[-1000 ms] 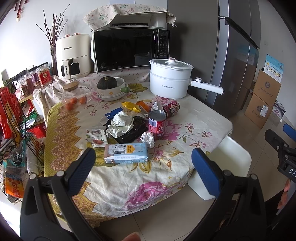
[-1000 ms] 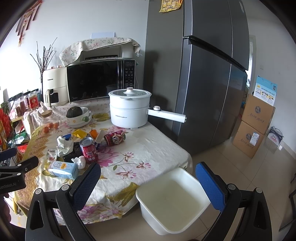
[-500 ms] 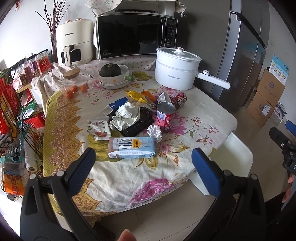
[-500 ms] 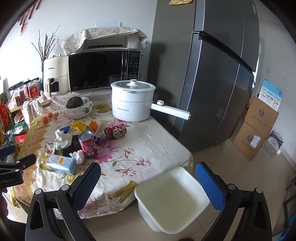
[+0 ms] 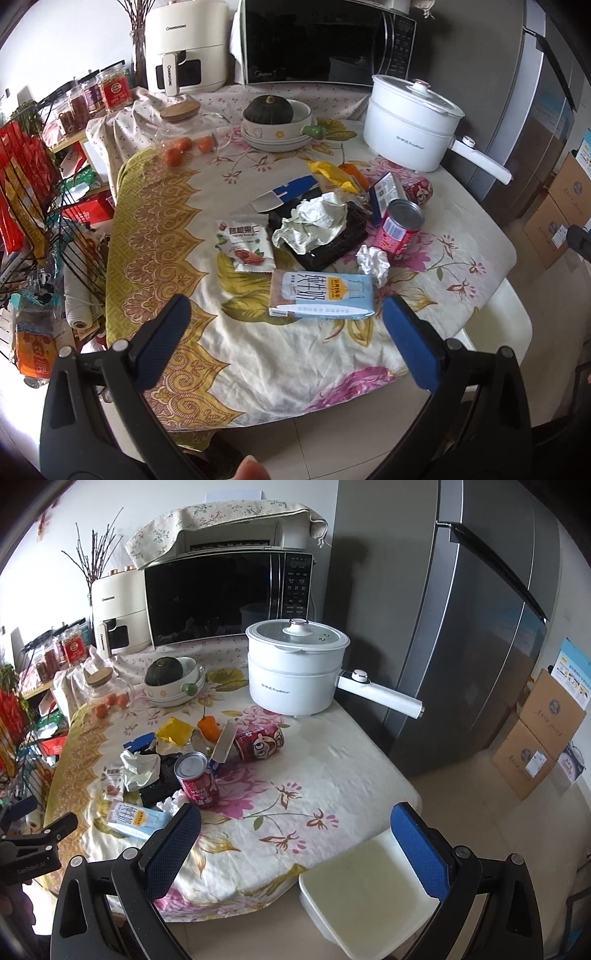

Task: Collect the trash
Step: 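Grasp the blue-and-white milk carton with the left gripper while the right gripper grasps the red can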

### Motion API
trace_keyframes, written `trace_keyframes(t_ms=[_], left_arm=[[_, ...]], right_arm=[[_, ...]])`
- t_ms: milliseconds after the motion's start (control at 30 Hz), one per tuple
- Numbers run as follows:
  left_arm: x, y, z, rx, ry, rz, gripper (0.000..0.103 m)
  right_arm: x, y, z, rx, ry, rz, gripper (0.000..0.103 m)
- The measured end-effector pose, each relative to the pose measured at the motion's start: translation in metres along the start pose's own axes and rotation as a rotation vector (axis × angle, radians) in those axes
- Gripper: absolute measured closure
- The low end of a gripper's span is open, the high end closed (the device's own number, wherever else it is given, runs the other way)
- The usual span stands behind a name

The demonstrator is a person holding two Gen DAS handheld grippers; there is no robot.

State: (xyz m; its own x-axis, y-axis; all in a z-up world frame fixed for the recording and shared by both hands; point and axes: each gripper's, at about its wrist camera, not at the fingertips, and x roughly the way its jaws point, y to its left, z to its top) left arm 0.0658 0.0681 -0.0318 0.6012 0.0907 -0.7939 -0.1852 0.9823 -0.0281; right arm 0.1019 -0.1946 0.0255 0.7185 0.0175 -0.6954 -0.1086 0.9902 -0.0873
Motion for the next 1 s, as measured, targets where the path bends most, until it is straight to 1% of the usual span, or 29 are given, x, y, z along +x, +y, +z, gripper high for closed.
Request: trace_keyframes(t_ms=[167, 267, 367, 500, 600, 633, 667, 700, 733, 800, 900, 933, 1000], left_arm=[[0.026, 0.015, 0.009, -0.040, 0.085, -0.006, 0.000], [0.041, 0.019, 0.014, -0.051, 0.133, -0.010, 0.000], [0.055, 0.027, 0.021, -0.078, 0.181, -0.027, 0.000], [0.076, 0.037, 0.028, -0.139, 0.231, -0.068, 0.000], [0.093, 0.035, 0.028, -0.158, 0.273, -0.102, 0.000], [0.098, 0.032, 0.027, -0.155, 0.286, -0.124, 0.001], [0.102, 0.026, 0.025, -0.136, 0.295, -0.149, 0.001], [0.106, 0.018, 0.025, -0.093, 0.302, -0.165, 0.001], [0.109, 0.007, 0.025, -0.027, 0.299, -0.167, 0.001], [0.112, -0.016, 0.023, 0.139, 0.276, -0.174, 0.001], [0.115, -0.043, 0.020, 0.367, 0.251, -0.231, 0.002], [0.116, -0.049, 0.019, 0.428, 0.246, -0.256, 0.002], [0.119, -0.059, 0.017, 0.524, 0.253, -0.281, 0.002]], right_arm=[[0.029, 0.006, 0.014, 0.001, 0.071, 0.038, 0.000], [0.047, 0.011, 0.015, -0.005, 0.114, 0.058, 0.000], [0.067, 0.014, 0.008, 0.000, 0.148, 0.075, 0.000], [0.091, 0.017, 0.001, 0.007, 0.225, 0.103, 0.000], [0.104, 0.020, 0.001, -0.008, 0.246, 0.094, 0.000], [0.108, 0.019, 0.000, -0.007, 0.254, 0.095, 0.000], [0.112, 0.017, 0.000, 0.000, 0.265, 0.103, 0.000], [0.115, 0.015, -0.001, 0.011, 0.276, 0.112, 0.000], [0.117, 0.012, -0.002, 0.023, 0.285, 0.118, 0.000], [0.121, 0.007, -0.004, 0.044, 0.303, 0.132, 0.000], [0.124, 0.002, -0.006, 0.072, 0.322, 0.148, 0.000], [0.124, 0.000, -0.007, 0.076, 0.327, 0.151, 0.000], [0.122, -0.003, -0.008, 0.078, 0.331, 0.157, 0.000]])
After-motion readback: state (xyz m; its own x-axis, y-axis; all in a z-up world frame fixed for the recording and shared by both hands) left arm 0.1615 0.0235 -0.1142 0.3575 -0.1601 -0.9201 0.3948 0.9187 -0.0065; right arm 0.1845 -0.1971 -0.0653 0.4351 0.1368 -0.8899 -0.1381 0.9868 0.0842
